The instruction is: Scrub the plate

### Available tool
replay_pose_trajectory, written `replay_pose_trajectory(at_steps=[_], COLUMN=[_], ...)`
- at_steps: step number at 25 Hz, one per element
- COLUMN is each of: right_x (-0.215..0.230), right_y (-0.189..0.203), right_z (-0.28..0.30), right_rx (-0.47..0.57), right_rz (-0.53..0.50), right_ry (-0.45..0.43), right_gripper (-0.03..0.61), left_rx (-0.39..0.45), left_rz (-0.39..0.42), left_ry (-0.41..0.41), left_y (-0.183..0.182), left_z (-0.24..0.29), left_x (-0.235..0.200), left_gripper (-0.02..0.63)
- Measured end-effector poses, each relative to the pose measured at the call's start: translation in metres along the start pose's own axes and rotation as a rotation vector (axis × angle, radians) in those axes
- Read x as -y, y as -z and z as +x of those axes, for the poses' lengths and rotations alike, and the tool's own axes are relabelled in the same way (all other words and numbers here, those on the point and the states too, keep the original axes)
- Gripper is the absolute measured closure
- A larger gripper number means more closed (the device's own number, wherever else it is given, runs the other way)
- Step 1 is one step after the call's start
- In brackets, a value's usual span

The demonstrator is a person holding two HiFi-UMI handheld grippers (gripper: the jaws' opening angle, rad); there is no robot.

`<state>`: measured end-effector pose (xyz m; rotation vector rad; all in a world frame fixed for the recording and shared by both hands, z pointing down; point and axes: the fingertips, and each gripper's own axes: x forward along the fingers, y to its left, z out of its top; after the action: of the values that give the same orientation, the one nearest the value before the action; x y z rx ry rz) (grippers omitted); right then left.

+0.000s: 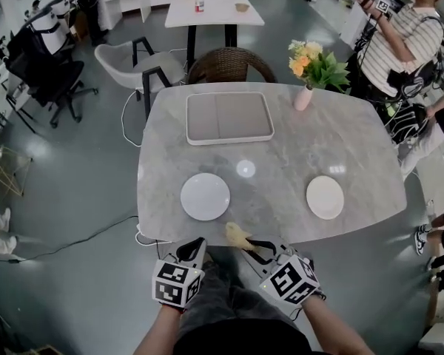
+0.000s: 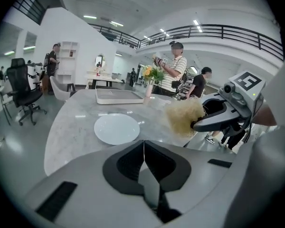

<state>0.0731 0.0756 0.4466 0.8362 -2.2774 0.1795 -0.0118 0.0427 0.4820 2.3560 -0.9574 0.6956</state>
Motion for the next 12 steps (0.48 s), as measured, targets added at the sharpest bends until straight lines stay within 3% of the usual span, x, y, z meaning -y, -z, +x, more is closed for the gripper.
replay_pose_trajectory(at_steps=[12], right_x=[-0.034], right_y=[-0.002], right_z=[-0.027], right_rx=[0.11], right_rz=[0.131], right_ry=[0.027], right_gripper=[0.508], left_rx=[0.169], left_rz=[-0.004], left_ry=[-0.062], left_y=[-0.005], left_z=[-0.051], left_x=[0.021], left_gripper=[0.598])
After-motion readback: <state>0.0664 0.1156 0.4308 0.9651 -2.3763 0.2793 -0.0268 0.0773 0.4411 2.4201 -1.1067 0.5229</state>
